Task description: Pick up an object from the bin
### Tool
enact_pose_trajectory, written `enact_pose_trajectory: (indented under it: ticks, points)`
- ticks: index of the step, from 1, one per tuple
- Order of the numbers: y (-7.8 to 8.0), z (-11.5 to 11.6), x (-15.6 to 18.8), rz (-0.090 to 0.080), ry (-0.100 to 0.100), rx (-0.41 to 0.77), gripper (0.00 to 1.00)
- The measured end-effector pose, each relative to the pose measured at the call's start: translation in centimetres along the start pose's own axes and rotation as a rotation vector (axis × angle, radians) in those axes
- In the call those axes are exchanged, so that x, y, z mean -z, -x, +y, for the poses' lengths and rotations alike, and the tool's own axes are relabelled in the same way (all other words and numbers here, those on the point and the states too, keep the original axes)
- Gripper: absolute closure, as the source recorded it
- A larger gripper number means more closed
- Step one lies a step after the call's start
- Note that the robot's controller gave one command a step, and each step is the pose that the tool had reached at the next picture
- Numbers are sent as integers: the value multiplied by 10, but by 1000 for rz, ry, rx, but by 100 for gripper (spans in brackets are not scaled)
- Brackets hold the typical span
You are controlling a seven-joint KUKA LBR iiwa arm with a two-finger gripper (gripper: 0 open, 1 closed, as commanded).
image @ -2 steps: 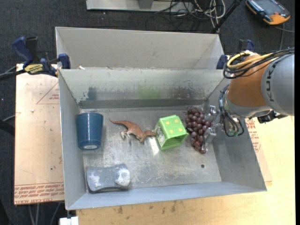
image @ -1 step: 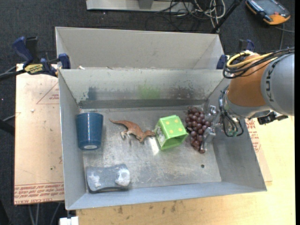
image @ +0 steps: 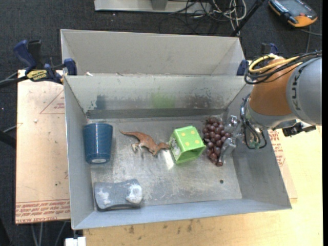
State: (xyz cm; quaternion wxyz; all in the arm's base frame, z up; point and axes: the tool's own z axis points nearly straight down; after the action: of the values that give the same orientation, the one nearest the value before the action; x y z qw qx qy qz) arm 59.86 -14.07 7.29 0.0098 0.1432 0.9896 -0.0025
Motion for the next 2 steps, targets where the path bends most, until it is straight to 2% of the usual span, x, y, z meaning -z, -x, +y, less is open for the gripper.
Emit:
enact_pose_trajectory:
  ticks: [1, 2]
  points:
    - [1, 0, 12, 3, 1, 6, 100]
    - [-1, 1, 21, 16, 2, 11, 100]
